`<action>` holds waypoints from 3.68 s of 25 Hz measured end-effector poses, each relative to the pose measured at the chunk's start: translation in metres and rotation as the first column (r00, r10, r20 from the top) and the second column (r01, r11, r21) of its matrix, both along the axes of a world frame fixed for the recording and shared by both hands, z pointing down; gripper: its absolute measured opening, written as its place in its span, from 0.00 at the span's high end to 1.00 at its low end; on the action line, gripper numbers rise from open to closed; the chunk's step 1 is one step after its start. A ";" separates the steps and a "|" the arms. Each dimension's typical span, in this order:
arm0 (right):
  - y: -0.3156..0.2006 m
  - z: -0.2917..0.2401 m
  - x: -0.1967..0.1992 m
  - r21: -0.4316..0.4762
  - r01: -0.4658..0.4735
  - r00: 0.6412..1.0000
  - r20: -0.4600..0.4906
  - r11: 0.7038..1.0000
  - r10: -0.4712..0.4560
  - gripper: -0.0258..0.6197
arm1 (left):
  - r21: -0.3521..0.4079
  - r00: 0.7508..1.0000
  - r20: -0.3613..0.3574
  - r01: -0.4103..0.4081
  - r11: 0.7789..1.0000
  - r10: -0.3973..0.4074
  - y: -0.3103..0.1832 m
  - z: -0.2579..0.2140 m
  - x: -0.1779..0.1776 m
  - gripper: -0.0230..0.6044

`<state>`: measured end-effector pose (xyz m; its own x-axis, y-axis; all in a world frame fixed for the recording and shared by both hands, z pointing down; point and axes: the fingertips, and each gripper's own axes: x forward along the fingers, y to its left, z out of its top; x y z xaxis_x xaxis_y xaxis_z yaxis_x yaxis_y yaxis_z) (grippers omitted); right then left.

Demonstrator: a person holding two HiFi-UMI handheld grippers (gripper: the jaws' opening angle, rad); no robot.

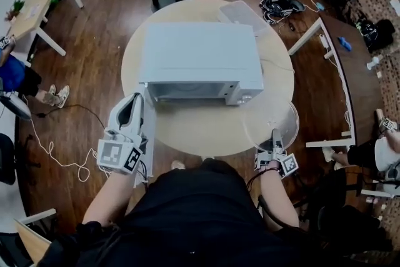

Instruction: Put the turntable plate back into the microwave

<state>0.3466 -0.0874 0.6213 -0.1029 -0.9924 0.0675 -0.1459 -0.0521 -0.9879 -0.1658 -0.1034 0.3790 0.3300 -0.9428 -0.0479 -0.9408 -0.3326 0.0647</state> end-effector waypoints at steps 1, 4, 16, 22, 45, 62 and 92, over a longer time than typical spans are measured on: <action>0.003 -0.002 0.001 0.002 -0.005 1.000 0.001 1.000 0.005 0.92 | -0.001 1.000 -0.002 -0.011 1.000 0.011 0.000 0.000 0.003 0.96; 0.013 0.003 -0.001 0.053 0.005 1.000 -0.017 0.999 -0.004 0.92 | -0.009 1.000 0.001 -0.031 0.999 0.031 0.011 -0.020 -0.005 0.96; 0.024 -0.013 -0.063 0.046 0.016 0.999 0.049 0.999 -0.018 0.92 | -0.025 0.996 -0.034 -0.078 0.997 0.077 0.019 0.005 -0.013 0.96; 0.021 -0.007 -0.088 0.047 0.074 0.996 0.049 0.996 -0.076 0.92 | -0.009 0.996 -0.025 -0.089 0.996 0.089 0.021 0.012 -0.018 0.96; 0.037 0.004 -0.109 0.005 0.155 0.987 0.051 0.988 -0.155 0.92 | 0.015 0.995 -0.017 -0.095 0.995 0.095 0.042 0.006 -0.003 0.96; 0.031 0.005 -0.145 0.015 0.292 0.953 0.075 0.956 -0.292 0.92 | 0.039 0.998 -0.021 -0.052 0.998 0.053 0.055 0.006 -0.006 0.96; -0.002 0.029 -0.242 0.013 0.616 0.785 0.062 0.787 -0.616 0.92 | -0.020 1.000 -0.028 -0.007 1.000 0.006 0.033 0.041 0.002 0.96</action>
